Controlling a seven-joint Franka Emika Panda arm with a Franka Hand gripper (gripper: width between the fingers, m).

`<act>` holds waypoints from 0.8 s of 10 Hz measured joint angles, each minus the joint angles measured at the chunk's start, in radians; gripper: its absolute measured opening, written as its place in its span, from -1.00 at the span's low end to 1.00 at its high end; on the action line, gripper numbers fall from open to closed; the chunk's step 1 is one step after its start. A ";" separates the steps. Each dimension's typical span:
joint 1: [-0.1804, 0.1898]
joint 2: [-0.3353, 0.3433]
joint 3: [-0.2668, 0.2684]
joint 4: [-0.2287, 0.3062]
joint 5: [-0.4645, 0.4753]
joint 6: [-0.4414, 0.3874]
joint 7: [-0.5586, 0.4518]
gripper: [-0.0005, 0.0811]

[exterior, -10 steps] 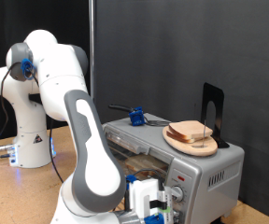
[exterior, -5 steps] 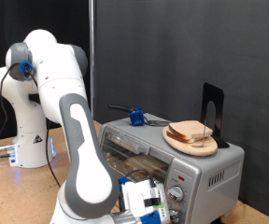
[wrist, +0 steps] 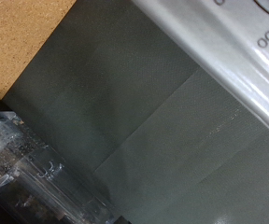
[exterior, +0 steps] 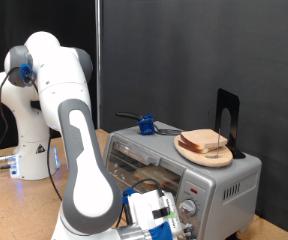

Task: Make a piece of toast with the oven

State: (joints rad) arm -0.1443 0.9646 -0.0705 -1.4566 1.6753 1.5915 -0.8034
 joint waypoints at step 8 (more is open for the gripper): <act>0.021 -0.004 -0.040 -0.010 -0.139 0.061 0.350 -0.21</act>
State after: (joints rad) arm -0.1235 0.9609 -0.1103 -1.4666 1.5368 1.6525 -0.4539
